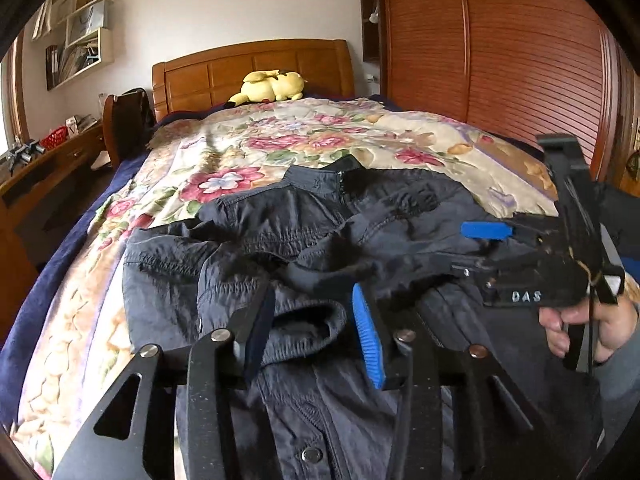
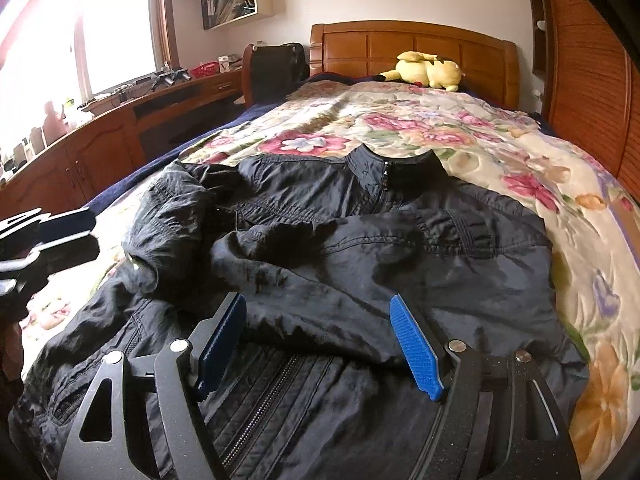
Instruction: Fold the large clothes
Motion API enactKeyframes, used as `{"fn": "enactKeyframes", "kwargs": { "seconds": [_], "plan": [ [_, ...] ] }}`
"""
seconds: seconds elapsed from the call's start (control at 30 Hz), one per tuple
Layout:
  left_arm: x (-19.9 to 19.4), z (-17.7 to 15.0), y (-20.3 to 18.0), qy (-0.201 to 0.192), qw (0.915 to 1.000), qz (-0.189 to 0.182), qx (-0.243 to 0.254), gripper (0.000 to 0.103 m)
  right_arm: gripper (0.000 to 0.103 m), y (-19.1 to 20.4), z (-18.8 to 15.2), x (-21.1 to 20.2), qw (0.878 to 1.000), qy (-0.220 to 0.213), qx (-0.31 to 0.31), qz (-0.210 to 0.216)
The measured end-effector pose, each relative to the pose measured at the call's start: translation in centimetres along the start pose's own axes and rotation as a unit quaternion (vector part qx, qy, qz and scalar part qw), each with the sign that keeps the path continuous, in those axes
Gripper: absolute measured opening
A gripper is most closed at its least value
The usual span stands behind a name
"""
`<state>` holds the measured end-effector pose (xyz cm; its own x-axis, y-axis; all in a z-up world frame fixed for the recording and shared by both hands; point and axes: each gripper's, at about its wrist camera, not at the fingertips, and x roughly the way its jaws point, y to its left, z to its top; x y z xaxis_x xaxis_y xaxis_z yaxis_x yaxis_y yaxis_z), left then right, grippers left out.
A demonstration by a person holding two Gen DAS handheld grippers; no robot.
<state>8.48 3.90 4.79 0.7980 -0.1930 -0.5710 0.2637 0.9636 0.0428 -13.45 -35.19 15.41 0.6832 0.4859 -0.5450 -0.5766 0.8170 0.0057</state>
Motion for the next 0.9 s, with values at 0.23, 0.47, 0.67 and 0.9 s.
{"fn": "enactKeyframes", "kwargs": {
  "seconds": [0.23, 0.47, 0.67, 0.9],
  "plan": [
    [-1.3, -1.4, 1.5, -0.031, 0.9991, 0.021, -0.018, 0.066, 0.076, 0.5, -0.2, 0.1, 1.000, 0.001, -0.010, 0.003],
    [-1.5, -3.7, 5.0, -0.039, 0.9966, 0.038, -0.062, 0.072, 0.076, 1.8, -0.2, 0.0, 1.000, -0.010, -0.021, 0.011],
    [-1.9, -4.6, 6.5, -0.039, 0.9958, 0.053, -0.064, 0.075, 0.076, 3.9, -0.5, -0.1, 0.998, -0.015, -0.049, 0.022],
    [-3.5, -4.8, 8.9, -0.046, 0.9948, 0.066, -0.063, 0.078, 0.076, 7.0, -0.6, 1.0, 0.996, -0.002, -0.085, 0.031]
  ]
}}
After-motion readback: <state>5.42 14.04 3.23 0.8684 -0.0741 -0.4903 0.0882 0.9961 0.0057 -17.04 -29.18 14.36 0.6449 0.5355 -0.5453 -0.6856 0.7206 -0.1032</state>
